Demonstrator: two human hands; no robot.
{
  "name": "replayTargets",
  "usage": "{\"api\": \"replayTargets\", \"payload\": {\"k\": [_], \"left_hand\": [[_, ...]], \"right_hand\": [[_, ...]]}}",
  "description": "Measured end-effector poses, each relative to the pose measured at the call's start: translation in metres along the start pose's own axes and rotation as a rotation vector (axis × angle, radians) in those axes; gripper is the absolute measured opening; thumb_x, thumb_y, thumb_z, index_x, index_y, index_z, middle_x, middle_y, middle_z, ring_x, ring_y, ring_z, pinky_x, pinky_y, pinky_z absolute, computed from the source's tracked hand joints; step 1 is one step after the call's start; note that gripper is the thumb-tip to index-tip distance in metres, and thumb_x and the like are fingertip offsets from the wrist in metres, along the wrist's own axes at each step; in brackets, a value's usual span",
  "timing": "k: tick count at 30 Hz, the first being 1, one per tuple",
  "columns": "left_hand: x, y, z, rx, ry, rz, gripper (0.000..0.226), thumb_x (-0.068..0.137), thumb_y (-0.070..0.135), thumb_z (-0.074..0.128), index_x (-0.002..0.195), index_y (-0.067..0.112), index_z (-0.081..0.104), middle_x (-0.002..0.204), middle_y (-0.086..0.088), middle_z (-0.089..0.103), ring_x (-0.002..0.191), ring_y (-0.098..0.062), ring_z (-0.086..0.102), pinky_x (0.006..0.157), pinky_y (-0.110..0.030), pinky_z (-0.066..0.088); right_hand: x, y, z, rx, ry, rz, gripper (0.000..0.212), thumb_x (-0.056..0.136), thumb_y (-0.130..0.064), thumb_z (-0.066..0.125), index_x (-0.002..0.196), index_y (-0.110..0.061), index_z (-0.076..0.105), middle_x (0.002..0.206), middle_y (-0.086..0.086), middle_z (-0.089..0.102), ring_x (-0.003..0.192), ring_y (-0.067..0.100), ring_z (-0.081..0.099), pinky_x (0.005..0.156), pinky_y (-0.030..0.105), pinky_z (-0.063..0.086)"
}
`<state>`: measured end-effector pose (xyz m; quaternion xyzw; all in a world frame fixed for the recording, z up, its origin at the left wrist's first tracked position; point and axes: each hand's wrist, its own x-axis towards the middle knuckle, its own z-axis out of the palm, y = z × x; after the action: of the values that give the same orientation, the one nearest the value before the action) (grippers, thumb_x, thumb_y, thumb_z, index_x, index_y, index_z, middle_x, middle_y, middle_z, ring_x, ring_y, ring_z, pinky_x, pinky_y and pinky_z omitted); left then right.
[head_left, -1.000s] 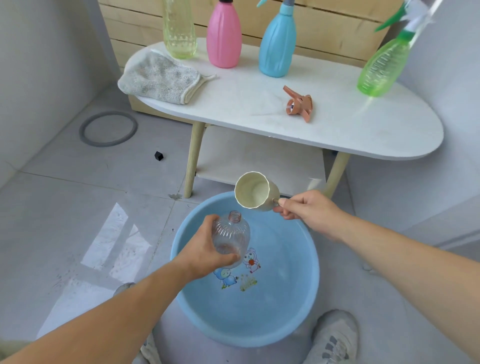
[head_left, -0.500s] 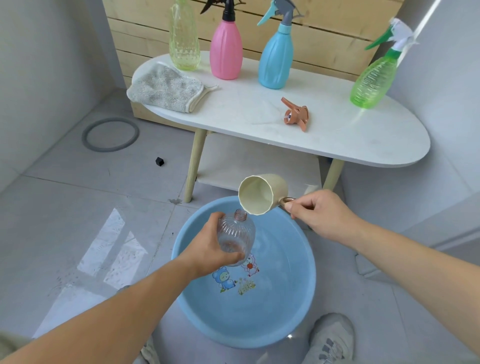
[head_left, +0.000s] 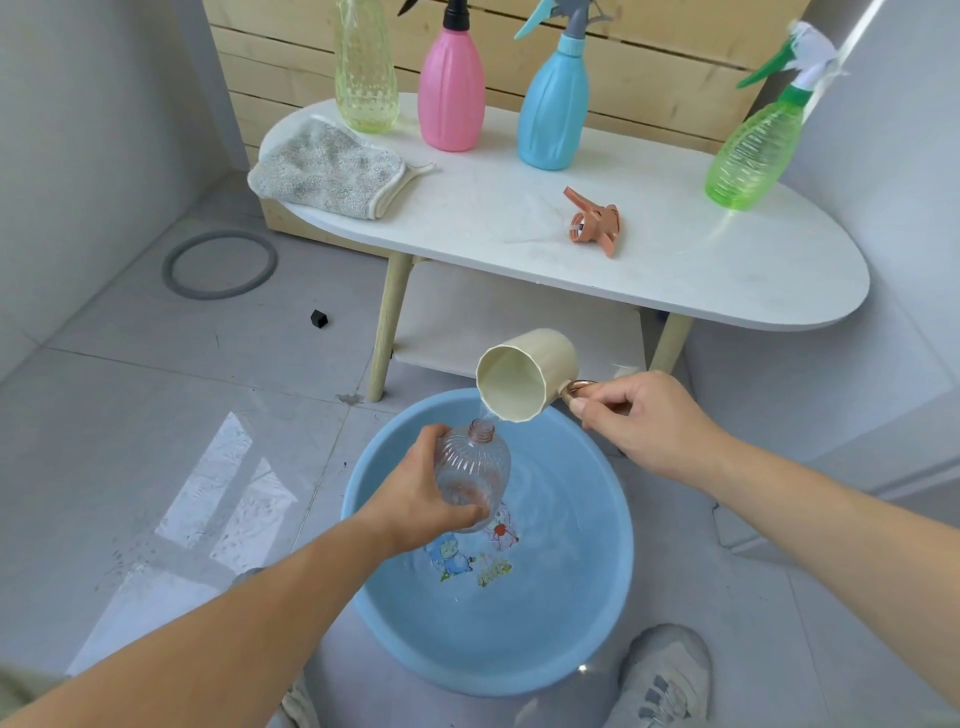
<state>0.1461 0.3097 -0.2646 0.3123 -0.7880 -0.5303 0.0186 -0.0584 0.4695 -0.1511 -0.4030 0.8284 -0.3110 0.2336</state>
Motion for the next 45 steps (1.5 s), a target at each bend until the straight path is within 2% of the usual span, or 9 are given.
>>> {"api": "replayTargets", "payload": {"k": [4, 8, 11, 13, 22, 28, 33, 39, 45], "left_hand": [[0.002, 0.0, 0.001, 0.001, 0.001, 0.0, 0.097, 0.071, 0.033, 0.09, 0.146, 0.028, 0.028, 0.129, 0.007, 0.052, 0.116, -0.014, 0.056, 0.091, -0.024, 0.046], [0.004, 0.001, 0.002, -0.021, 0.002, 0.001, 0.096, 0.071, 0.03, 0.09, 0.144, 0.028, 0.029, 0.127, 0.008, 0.054, 0.113, -0.012, 0.059, 0.092, -0.024, 0.048], [0.004, 0.0, 0.003, -0.027, -0.003, 0.0, 0.095, 0.07, 0.029, 0.091, 0.143, 0.029, 0.03, 0.126, 0.009, 0.055, 0.111, -0.01, 0.059, 0.091, -0.025, 0.05], [0.004, -0.001, 0.003, -0.025, -0.002, -0.003, 0.095, 0.07, 0.03, 0.091, 0.143, 0.029, 0.03, 0.125, 0.01, 0.054, 0.111, -0.011, 0.059, 0.091, -0.025, 0.049], [0.005, 0.0, 0.002, -0.003, 0.001, -0.011, 0.099, 0.07, 0.032, 0.09, 0.146, 0.027, 0.027, 0.129, 0.007, 0.051, 0.116, -0.016, 0.055, 0.095, -0.028, 0.048], [0.005, -0.002, 0.003, -0.002, 0.011, -0.012, 0.099, 0.07, 0.033, 0.09, 0.146, 0.028, 0.027, 0.129, 0.008, 0.052, 0.117, -0.016, 0.056, 0.098, -0.03, 0.048], [0.005, -0.004, 0.003, -0.005, 0.008, -0.008, 0.096, 0.07, 0.032, 0.09, 0.144, 0.029, 0.028, 0.126, 0.01, 0.052, 0.114, -0.014, 0.057, 0.092, -0.027, 0.049], [0.007, -0.007, 0.004, -0.002, 0.003, -0.012, 0.099, 0.069, 0.036, 0.09, 0.146, 0.029, 0.027, 0.133, 0.009, 0.051, 0.122, -0.015, 0.054, 0.1, -0.032, 0.048], [0.008, -0.01, 0.004, 0.011, 0.008, -0.01, 0.1, 0.068, 0.037, 0.09, 0.146, 0.028, 0.027, 0.132, 0.006, 0.05, 0.12, -0.017, 0.055, 0.101, -0.033, 0.048]], "right_hand": [[0.001, 0.001, -0.001, -0.019, -0.003, -0.032, 0.03, 0.091, -0.032, 0.065, 0.075, -0.008, 0.073, 0.099, 0.017, 0.072, 0.107, 0.026, 0.065, 0.091, 0.053, 0.051], [0.002, -0.005, -0.002, -0.054, 0.014, -0.053, 0.027, 0.091, -0.025, 0.066, 0.074, -0.006, 0.074, 0.095, 0.005, 0.076, 0.099, -0.012, 0.062, 0.092, 0.04, 0.05], [0.004, -0.004, -0.001, -0.088, 0.06, -0.068, 0.019, 0.09, -0.029, 0.068, 0.077, -0.018, 0.078, 0.096, -0.004, 0.074, 0.102, 0.004, 0.063, 0.093, 0.037, 0.05], [0.005, -0.003, -0.001, -0.112, 0.068, -0.084, 0.018, 0.09, -0.029, 0.068, 0.079, -0.019, 0.079, 0.098, -0.005, 0.074, 0.105, 0.007, 0.061, 0.095, 0.036, 0.048], [0.007, 0.001, 0.0, -0.215, 0.089, -0.238, 0.018, 0.09, -0.022, 0.069, 0.08, -0.012, 0.08, 0.092, -0.003, 0.076, 0.101, -0.019, 0.049, 0.089, 0.01, 0.04], [0.008, 0.002, 0.0, -0.263, 0.116, -0.333, 0.016, 0.089, -0.02, 0.071, 0.077, -0.011, 0.079, 0.097, -0.003, 0.076, 0.107, 0.008, 0.056, 0.093, 0.02, 0.042], [0.008, 0.001, -0.001, -0.332, 0.103, -0.403, 0.019, 0.089, -0.021, 0.069, 0.074, -0.012, 0.076, 0.098, -0.001, 0.075, 0.109, 0.02, 0.058, 0.094, 0.028, 0.044], [0.01, 0.003, 0.002, -0.421, 0.109, -0.53, 0.036, 0.092, -0.037, 0.055, 0.069, -0.014, 0.071, 0.098, -0.001, 0.072, 0.104, 0.025, 0.057, 0.093, 0.026, 0.041], [0.014, 0.008, 0.005, -0.522, 0.175, -0.693, 0.034, 0.094, -0.032, 0.056, 0.071, -0.011, 0.071, 0.107, 0.001, 0.07, 0.102, 0.028, 0.056, 0.089, 0.034, 0.047]]}}
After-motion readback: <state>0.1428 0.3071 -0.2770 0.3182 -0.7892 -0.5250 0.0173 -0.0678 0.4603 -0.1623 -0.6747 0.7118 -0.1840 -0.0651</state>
